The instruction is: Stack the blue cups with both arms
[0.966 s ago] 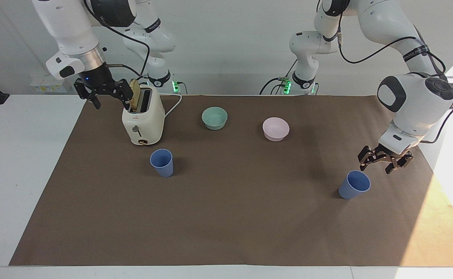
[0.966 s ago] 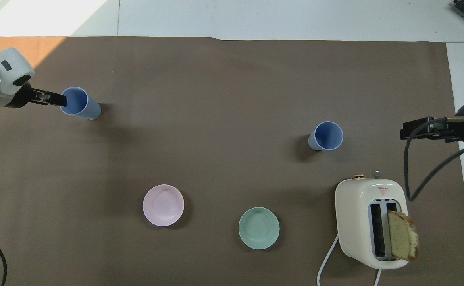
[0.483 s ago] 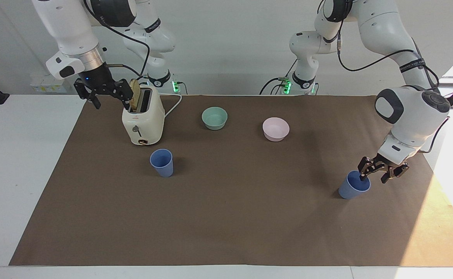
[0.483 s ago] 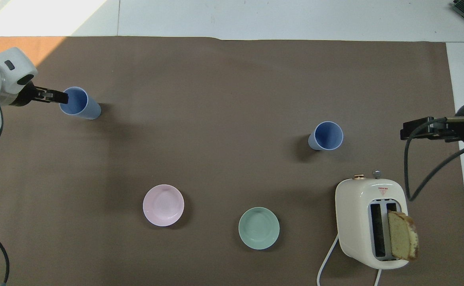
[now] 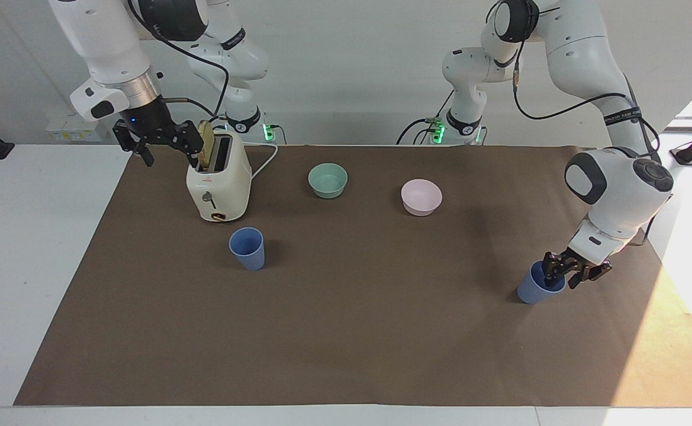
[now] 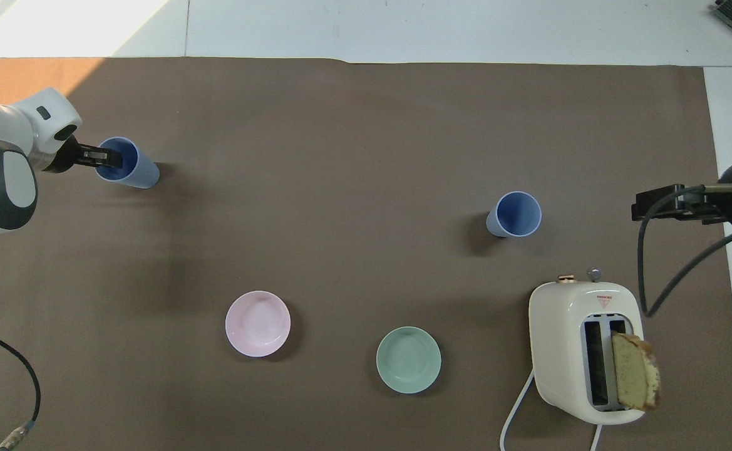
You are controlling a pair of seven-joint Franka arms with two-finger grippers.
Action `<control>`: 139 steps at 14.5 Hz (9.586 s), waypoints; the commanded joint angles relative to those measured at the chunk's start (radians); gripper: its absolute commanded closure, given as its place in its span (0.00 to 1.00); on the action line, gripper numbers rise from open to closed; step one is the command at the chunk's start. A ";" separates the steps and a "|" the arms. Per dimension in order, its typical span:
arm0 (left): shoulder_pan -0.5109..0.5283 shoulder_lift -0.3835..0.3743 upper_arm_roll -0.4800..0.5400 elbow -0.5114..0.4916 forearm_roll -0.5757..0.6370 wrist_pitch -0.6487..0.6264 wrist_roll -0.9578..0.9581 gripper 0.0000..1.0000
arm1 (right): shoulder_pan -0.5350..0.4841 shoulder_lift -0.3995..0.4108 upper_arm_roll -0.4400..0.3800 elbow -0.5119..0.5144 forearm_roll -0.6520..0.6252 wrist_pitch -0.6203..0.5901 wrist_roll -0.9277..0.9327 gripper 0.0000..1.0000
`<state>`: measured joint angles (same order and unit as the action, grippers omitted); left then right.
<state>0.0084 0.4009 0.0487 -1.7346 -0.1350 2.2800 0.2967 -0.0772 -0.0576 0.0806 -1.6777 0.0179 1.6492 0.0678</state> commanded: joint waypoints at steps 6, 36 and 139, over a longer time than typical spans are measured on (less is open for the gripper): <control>-0.065 -0.077 0.003 -0.011 -0.006 -0.102 0.010 1.00 | -0.010 -0.001 0.004 -0.004 0.016 0.011 -0.006 0.00; -0.550 -0.287 0.014 -0.221 0.000 -0.108 -0.516 0.00 | 0.005 0.001 0.007 -0.164 0.019 0.177 -0.010 0.00; -0.053 -0.392 0.013 0.219 0.126 -0.725 -0.123 0.00 | -0.056 0.119 0.070 0.181 0.007 -0.146 -0.037 0.00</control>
<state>-0.0557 0.0139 0.0699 -1.5269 -0.0245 1.5753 0.1713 -0.1083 0.0984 0.1406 -1.4428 0.0221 1.4752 0.0442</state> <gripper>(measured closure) 0.000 0.000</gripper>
